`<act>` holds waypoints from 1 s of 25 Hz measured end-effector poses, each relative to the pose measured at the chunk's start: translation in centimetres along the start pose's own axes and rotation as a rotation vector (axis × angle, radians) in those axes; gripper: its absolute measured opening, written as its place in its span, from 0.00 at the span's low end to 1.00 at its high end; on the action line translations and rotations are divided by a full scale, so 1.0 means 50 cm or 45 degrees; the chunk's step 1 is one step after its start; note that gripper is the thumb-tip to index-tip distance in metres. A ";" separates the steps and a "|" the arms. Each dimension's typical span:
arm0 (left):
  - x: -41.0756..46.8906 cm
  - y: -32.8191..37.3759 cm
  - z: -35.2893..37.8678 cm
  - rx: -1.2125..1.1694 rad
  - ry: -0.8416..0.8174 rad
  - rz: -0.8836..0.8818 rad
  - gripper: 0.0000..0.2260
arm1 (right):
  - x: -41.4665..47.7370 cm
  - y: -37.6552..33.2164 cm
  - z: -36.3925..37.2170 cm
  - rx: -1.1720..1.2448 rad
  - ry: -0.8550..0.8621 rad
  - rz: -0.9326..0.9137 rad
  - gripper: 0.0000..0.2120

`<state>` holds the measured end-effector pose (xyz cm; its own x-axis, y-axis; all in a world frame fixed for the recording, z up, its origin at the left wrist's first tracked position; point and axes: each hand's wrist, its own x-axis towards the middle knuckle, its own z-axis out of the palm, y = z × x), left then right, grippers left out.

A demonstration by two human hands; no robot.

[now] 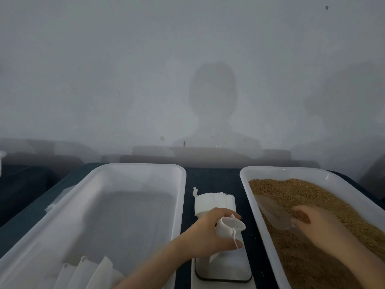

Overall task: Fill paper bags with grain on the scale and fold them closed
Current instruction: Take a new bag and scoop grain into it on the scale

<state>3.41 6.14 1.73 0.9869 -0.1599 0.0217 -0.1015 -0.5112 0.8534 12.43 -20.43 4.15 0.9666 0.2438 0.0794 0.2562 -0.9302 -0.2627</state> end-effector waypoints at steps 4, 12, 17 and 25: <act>0.003 0.002 0.001 0.047 -0.094 -0.018 0.27 | 0.008 0.063 0.019 -0.270 -0.338 0.114 0.23; 0.002 0.000 0.001 0.051 -0.187 -0.081 0.29 | 0.014 0.053 0.028 -0.138 -0.282 0.126 0.02; 0.004 -0.004 0.002 -0.006 -0.180 -0.089 0.28 | -0.001 0.091 -0.037 -0.217 -0.079 0.160 0.12; 0.006 -0.008 0.004 -0.015 -0.203 -0.094 0.27 | 0.023 0.065 -0.046 -0.503 -0.115 0.184 0.09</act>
<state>3.74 6.13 1.27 0.9591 -0.2550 -0.1233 -0.0274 -0.5169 0.8556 14.33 -23.81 5.60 0.9937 0.1099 -0.0206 0.1116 -0.9858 0.1252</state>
